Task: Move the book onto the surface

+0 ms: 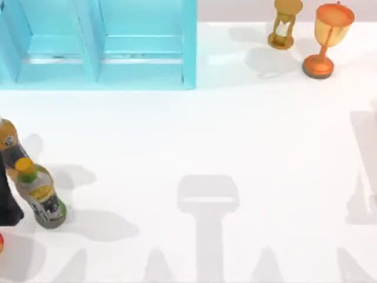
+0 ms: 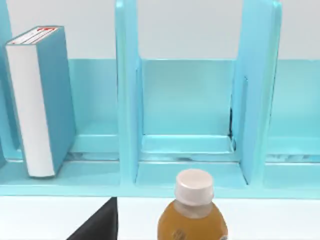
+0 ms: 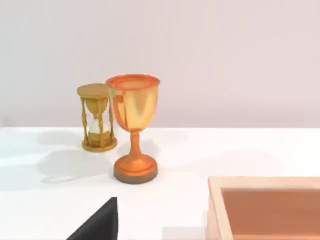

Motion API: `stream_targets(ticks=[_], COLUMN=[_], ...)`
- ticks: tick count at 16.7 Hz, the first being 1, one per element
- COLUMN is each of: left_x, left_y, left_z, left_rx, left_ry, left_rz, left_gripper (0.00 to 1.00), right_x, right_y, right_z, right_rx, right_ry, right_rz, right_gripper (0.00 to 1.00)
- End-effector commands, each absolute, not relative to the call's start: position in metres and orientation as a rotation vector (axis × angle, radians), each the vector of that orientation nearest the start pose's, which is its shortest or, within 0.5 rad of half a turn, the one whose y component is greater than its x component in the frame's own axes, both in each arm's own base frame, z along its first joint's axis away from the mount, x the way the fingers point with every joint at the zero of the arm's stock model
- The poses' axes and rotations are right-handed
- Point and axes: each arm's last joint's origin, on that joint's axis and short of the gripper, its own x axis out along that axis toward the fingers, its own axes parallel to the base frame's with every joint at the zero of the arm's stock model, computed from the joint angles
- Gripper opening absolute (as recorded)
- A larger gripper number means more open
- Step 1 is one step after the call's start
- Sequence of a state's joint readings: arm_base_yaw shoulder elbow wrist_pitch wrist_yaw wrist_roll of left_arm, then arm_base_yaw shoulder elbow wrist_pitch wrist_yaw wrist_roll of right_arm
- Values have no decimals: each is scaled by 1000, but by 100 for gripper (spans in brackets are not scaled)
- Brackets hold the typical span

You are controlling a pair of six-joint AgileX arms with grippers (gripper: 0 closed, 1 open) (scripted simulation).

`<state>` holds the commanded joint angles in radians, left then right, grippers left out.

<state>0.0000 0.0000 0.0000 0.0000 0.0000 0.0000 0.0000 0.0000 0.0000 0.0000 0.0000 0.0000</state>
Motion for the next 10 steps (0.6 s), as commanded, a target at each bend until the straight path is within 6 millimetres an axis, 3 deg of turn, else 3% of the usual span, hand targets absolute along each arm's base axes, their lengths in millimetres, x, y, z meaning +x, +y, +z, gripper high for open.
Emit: stream_targets(ticks=[5,10], left_x=[108,130], left_y=[0,9], left_z=[167,196], left_rx=[11,40], left_ry=[17,108], left_rz=[-3,-23], left_gripper=[100,100], right_x=[106,106], right_y=[-1,-1], right_z=[160,160], right_rx=[0,0], right_ry=[0,0], right_rz=[0,0], right_gripper=[100,100])
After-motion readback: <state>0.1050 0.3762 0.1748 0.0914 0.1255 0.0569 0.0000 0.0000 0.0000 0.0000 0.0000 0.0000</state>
